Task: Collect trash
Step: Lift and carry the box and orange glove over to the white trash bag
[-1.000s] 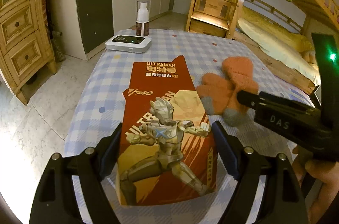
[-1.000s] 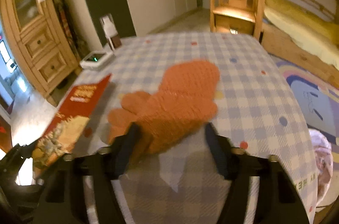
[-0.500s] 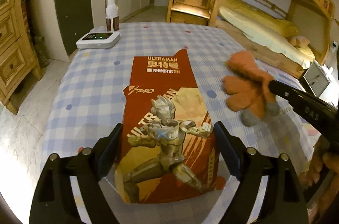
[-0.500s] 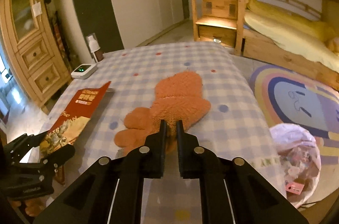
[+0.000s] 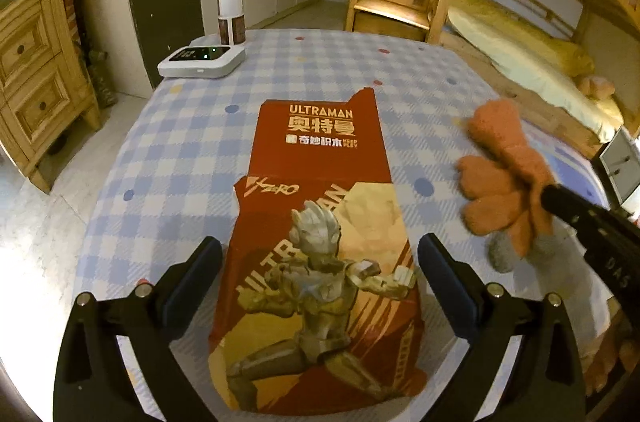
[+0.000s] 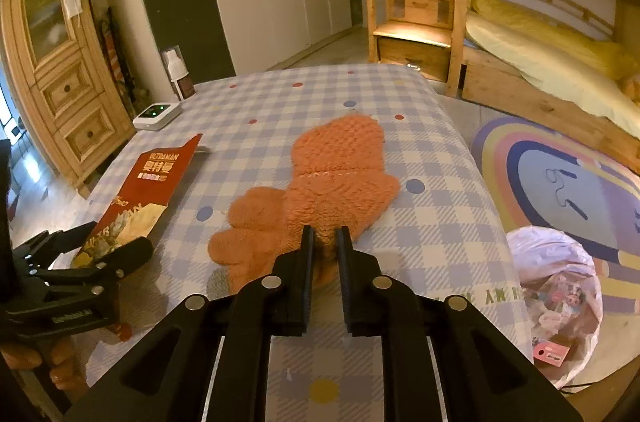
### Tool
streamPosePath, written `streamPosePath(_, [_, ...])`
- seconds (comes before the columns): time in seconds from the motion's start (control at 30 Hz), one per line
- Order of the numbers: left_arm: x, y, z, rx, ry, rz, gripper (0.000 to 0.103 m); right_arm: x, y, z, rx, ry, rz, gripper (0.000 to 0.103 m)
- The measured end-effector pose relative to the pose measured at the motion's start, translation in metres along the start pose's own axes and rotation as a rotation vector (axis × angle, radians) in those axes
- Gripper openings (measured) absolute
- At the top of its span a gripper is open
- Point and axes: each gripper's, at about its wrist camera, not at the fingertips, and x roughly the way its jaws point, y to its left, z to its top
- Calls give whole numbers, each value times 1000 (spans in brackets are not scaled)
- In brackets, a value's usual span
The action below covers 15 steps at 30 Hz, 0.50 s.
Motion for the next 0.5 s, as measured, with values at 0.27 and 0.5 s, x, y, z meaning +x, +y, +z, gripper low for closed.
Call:
streamPosePath(0.27, [-10,-1,-4,33,-51,1,79,-10,-14,1,69,-65,20,49])
streamPosePath(0.5, [-28,2,-1,-2,-135,-54,79,5,-23,13,130,-38,29,49])
